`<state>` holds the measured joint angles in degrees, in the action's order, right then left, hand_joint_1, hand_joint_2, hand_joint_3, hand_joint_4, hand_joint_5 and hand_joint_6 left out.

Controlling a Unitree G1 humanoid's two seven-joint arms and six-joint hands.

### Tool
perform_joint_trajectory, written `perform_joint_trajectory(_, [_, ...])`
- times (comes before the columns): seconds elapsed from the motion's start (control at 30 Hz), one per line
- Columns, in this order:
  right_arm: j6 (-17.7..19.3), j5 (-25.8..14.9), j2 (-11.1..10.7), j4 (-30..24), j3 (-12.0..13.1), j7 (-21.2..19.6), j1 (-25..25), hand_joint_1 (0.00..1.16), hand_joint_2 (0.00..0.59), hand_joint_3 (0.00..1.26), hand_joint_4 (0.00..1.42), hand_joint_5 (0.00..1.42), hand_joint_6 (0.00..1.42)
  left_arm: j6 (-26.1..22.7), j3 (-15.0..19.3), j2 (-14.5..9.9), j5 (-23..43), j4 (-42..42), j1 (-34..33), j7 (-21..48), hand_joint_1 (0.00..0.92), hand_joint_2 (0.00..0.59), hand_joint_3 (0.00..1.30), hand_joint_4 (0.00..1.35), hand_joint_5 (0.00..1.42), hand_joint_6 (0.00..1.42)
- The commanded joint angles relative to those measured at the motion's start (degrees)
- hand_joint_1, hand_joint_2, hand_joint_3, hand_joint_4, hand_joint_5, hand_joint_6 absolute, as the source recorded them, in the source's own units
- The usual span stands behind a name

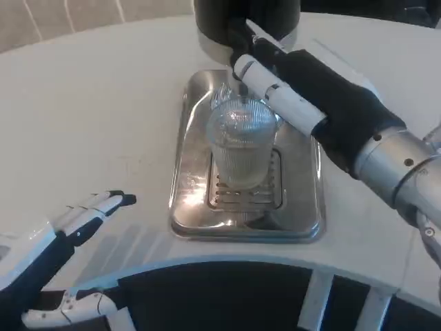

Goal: Grasp the cup under the faucet to collect the drink, then remove the cup.

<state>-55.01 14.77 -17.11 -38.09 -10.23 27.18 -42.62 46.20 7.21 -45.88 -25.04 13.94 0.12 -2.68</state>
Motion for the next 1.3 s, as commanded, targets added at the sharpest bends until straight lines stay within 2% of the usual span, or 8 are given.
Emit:
perform_joint_trajectory(0.03, [2.77, -1.4, -1.93, 0.43, -3.15, 1.0, -1.73, 0.0, 0.544, 0.0, 0.0, 0.0, 0.0, 0.11, 0.37, -0.05, 0.52, -0.29, 0.75, 0.98, 0.027, 0.109, 0.15, 0.05, 0.09, 0.27])
perform_joint_trajectory(0.23, [6.01, 0.37, -5.31, 0.63, -7.73, 1.17, -4.09, 0.0, 0.541, 0.0, 0.0, 0.0, 0.0, 0.0, 0.67, -0.05, 0.8, -0.67, 1.3, 1.47, 0.027, 0.109, 0.15, 0.05, 0.09, 0.27])
perform_joint_trajectory(0.4, [11.05, 5.5, -9.68, -0.65, -13.32, 2.93, -5.98, 0.0, 0.527, 0.0, 0.0, 0.0, 0.0, 0.06, 1.24, 0.01, 0.98, -1.04, 2.0, 1.7, 0.027, 0.109, 0.15, 0.05, 0.09, 0.27])
perform_joint_trajectory(0.57, [14.13, 8.99, -11.45, -1.86, -15.76, 4.6, -6.59, 0.0, 0.536, 0.0, 0.0, 0.0, 0.0, -0.11, 1.54, -0.05, 1.23, -1.68, 2.82, 1.95, 0.025, 0.102, 0.15, 0.05, 0.09, 0.27])
perform_joint_trajectory(0.77, [15.74, 11.39, -11.07, -2.63, -16.16, 6.33, -6.06, 0.0, 0.541, 0.0, 0.0, 0.0, 0.0, -0.63, 2.14, 0.3, 2.02, -2.75, 4.09, 2.37, 0.024, 0.099, 0.14, 0.05, 0.1, 0.27])
perform_joint_trajectory(0.93, [15.79, 12.4, -10.61, -3.28, -15.79, 7.1, -5.33, 0.0, 0.543, 0.0, 0.0, 0.0, 0.0, -2.31, 2.39, 1.19, 4.87, -3.33, 4.78, 3.53, 0.021, 0.088, 0.07, 0.0, 0.13, 0.28])
perform_joint_trajectory(1.17, [15.06, 13.7, -10.35, -5.06, -15.32, 8.13, -3.7, 0.0, 0.543, 0.0, 0.0, 0.0, 0.0, -8.0, 3.83, 4.77, 10.74, -6.28, 5.4, 5.45, 0.028, 0.069, 0.0, 0.0, 0.13, 0.29])
perform_joint_trajectory(1.3, [14.8, 14.5, -9.84, -5.56, -15.14, 8.53, -3.1, 0.0, 0.543, 0.0, 0.0, 0.0, 0.0, -11.0, 3.54, 7.51, 11.48, -8.56, 4.78, 5.49, 0.071, 0.044, 0.0, 0.0, 0.14, 0.31])
